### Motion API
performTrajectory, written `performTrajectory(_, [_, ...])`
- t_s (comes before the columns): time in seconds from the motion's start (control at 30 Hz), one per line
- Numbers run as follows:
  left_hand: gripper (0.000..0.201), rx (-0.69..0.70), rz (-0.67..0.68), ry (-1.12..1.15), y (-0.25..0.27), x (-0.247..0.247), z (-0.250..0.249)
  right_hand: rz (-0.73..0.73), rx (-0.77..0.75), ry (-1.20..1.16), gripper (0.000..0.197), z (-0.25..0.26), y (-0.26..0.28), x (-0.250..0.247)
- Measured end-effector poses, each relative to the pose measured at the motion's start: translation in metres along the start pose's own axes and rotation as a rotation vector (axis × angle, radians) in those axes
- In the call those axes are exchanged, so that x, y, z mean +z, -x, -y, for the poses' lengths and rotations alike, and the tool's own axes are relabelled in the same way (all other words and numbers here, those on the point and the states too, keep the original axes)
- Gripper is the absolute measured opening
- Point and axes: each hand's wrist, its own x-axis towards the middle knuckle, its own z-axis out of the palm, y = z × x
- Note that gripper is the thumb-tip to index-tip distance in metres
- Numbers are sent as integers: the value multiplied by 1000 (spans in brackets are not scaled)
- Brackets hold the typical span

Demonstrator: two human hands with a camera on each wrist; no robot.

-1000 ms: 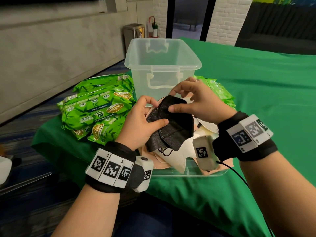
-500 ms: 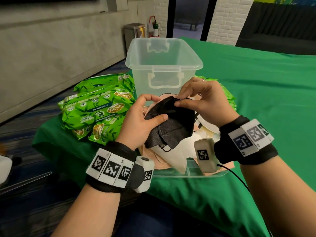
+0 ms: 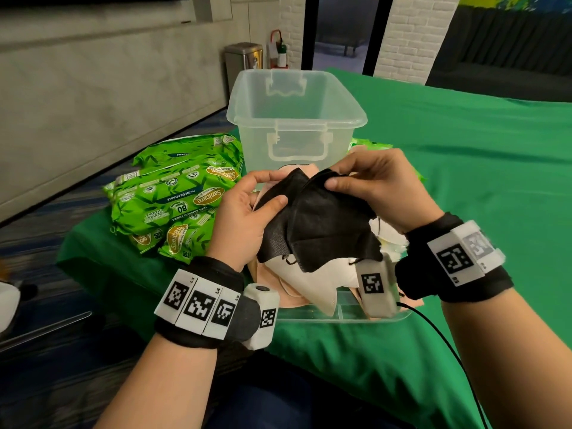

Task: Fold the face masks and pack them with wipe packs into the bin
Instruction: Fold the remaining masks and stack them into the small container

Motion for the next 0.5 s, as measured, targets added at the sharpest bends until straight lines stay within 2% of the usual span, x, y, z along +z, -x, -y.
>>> performTrajectory(0.13, [37,34,23,10,1,2,-3,31,-47,137,20,-2,-4,11])
performTrajectory(0.23, [35,40,37,9,2,0,-3,72,-56,147,20,-4,-3,15])
performTrajectory(0.5, [33,29,-3,7,6,4,-10,13,-171,209,20,-2,5,17])
